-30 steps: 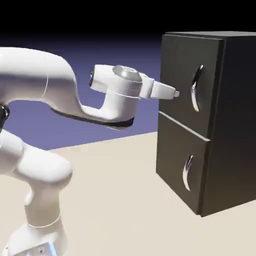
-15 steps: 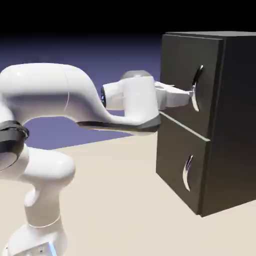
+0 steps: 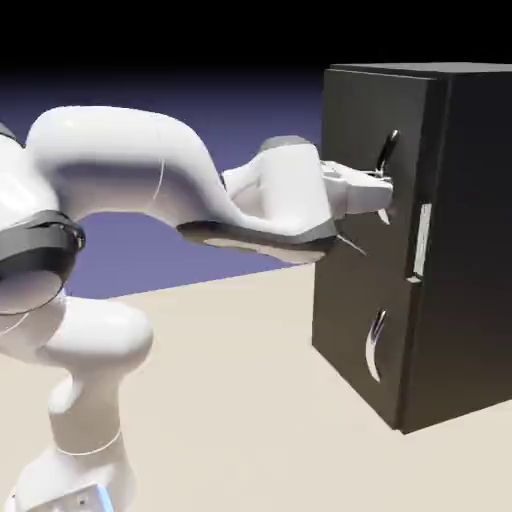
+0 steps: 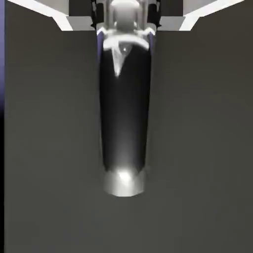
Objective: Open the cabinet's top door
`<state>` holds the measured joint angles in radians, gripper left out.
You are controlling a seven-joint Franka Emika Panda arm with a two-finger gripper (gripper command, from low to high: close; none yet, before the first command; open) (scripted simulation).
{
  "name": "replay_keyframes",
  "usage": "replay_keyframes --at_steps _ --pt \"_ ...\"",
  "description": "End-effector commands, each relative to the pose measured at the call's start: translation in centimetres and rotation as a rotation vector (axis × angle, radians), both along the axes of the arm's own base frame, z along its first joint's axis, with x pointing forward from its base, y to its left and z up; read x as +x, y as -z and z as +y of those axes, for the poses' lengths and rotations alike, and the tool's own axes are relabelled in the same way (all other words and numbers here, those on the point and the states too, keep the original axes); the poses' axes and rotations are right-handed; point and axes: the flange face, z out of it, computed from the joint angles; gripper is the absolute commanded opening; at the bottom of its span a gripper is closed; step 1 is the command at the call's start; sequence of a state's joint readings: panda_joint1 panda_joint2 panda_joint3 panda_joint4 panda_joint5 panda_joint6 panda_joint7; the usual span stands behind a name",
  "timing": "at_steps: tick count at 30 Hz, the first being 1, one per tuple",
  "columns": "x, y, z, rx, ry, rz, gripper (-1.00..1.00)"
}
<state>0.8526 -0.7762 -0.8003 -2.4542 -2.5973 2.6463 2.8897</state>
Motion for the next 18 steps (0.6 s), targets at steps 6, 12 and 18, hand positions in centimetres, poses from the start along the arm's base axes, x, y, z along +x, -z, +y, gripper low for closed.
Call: replay_keyframes --at_steps 6,12,18 --pt "-2.7 0.0 1.8 0.002 0.101 0.001 -1.0" --pt "-5.0 0.0 3.7 0.002 0.191 0.001 -1.0" --pt "-6.9 0.0 5.5 0.003 0.27 0.001 -1.0"
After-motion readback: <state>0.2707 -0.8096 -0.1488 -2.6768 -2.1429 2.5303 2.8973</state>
